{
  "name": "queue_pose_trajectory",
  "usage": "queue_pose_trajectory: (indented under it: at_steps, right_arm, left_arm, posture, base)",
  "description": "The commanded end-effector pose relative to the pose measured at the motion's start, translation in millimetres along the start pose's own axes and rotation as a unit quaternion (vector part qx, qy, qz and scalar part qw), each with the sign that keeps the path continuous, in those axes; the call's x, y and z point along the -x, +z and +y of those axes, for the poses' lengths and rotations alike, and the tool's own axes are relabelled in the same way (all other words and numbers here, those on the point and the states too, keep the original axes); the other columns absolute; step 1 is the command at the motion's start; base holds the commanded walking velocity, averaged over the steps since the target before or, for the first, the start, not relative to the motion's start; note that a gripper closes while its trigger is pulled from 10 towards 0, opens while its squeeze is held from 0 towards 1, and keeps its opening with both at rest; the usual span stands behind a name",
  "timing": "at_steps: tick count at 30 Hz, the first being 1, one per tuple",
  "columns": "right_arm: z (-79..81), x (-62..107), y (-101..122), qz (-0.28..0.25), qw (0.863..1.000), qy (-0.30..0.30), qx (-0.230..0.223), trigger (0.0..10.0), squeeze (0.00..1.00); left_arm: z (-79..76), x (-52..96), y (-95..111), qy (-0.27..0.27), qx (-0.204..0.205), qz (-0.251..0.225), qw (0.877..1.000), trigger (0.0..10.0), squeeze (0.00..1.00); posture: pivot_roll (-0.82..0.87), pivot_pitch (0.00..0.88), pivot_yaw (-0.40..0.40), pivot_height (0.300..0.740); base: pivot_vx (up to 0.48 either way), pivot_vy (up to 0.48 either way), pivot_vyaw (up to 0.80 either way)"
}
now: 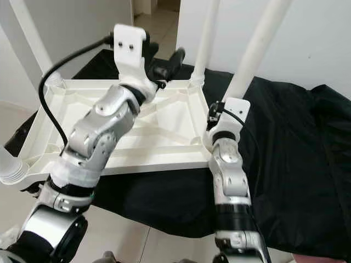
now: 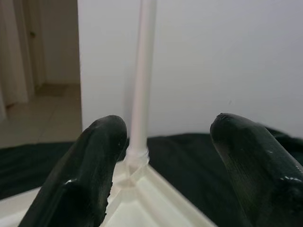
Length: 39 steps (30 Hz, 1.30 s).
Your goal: Building children table
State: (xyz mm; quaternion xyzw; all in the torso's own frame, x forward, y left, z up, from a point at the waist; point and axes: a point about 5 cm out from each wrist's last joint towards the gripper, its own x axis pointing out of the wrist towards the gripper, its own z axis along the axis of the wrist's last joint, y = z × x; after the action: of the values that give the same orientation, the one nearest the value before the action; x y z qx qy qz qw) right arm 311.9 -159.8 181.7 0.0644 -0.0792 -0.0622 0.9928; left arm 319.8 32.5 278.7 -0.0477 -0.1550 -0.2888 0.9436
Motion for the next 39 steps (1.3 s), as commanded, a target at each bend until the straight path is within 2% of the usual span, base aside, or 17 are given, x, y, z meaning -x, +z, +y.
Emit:
queue_pose_trajectory:
  at_steps: [1, 6, 10, 14, 18, 23, 27, 30, 37, 38, 39]
  right_arm:
    - [-2.8, 1.7, 7.7, -0.018, 1.0, 0.007, -0.008, 10.0, 0.0]
    - [-8.0, 5.8, 3.7, -0.009, 1.0, 0.008, -0.012, 10.0, 0.0]
    - [-11.7, 9.5, -5.0, 0.008, 1.0, 0.007, 0.01, 10.0, 0.0]
    - [-11.3, 9.6, -6.1, 0.008, 1.0, 0.01, 0.02, 10.0, 0.0]
    - [-18.5, 9.0, -11.4, 0.023, 0.999, 0.002, 0.036, 10.0, 0.0]
    - [-26.8, 6.6, -15.5, 0.027, 0.999, 0.027, 0.019, 10.0, 0.0]
    - [-29.9, 6.5, -19.5, 0.031, 0.999, 0.029, 0.03, 10.0, 0.0]
    - [-37.7, 8.2, -30.1, 0.045, 0.997, 0.03, 0.055, 10.0, 0.0]
    - [-41.0, 10.5, -35.8, 0.05, 0.995, 0.035, 0.079, 10.0, 0.0]
    - [-41.3, 11.9, -38.4, 0.052, 0.994, 0.042, 0.089, 10.0, 0.0]
    - [-41.0, 14.4, -41.5, 0.054, 0.992, 0.053, 0.103, 10.0, 0.0]
  left_arm:
    - [-9.3, 2.3, -4.0, -0.098, -0.012, 0.004, 0.995, 10.0, 0.0]
    - [-2.0, 10.2, -15.6, -0.08, -0.026, 0.02, 0.996, 10.0, 0.0]
    - [5.4, 23.0, -33.9, -0.064, -0.025, 0.064, 0.996, 10.0, 0.0]
    - [8.7, 27.3, -40.1, -0.055, -0.024, 0.079, 0.995, 10.0, 0.0]
    - [5.6, 31.9, -44.2, -0.053, -0.009, 0.082, 0.995, 10.0, 0.0]
    - [-3.9, 40.9, -55.9, -0.07, -0.018, 0.103, 0.992, 10.0, 0.0]
    - [-6.5, 44.4, -62.3, -0.076, -0.033, 0.126, 0.989, 10.0, 0.0]
    - [-17.4, 54.2, -72.3, -0.12, -0.041, 0.156, 0.98, 10.0, 0.0]
    - [-27.6, 60.8, -74.0, -0.17, -0.021, 0.156, 0.973, 10.0, 0.0]
    - [-31.6, 63.8, -74.2, -0.19, -0.027, 0.149, 0.97, 10.0, 0.0]
    - [-37.8, 68.8, -74.6, -0.232, -0.037, 0.147, 0.961, 10.0, 0.0]
  posture:
    - [-0.09, 0.0, -0.033, 0.74]
    - [-0.09, 0.002, -0.031, 0.74]
    - [-0.09, 0.008, -0.032, 0.74]
    - [-0.08, 0.006, -0.03, 0.74]
    - [-0.08, 0.001, -0.024, 0.74]
    - [-0.06, 0.0, -0.046, 0.74]
    - [-0.06, 0.0, -0.05, 0.74]
    - [-0.05, 0.0, -0.049, 0.74]
    - [-0.05, 0.0, -0.035, 0.74]
    - [-0.04, 0.0, -0.027, 0.74]
    - [-0.05, 0.0, -0.02, 0.74]
  base:
    - [0.0, 0.0, 0.0]
    - [0.0, 0.0, 0.0]
    - [0.0, 0.0, 0.0]
    - [0.0, 0.0, 0.0]
    - [0.0, 0.0, 0.0]
    - [0.0, 0.0, 0.0]
    - [0.0, 0.0, 0.0]
    - [0.0, 0.0, 0.0]
    - [0.0, 0.0, 0.0]
    - [0.0, 0.0, 0.0]
    - [0.0, 0.0, 0.0]
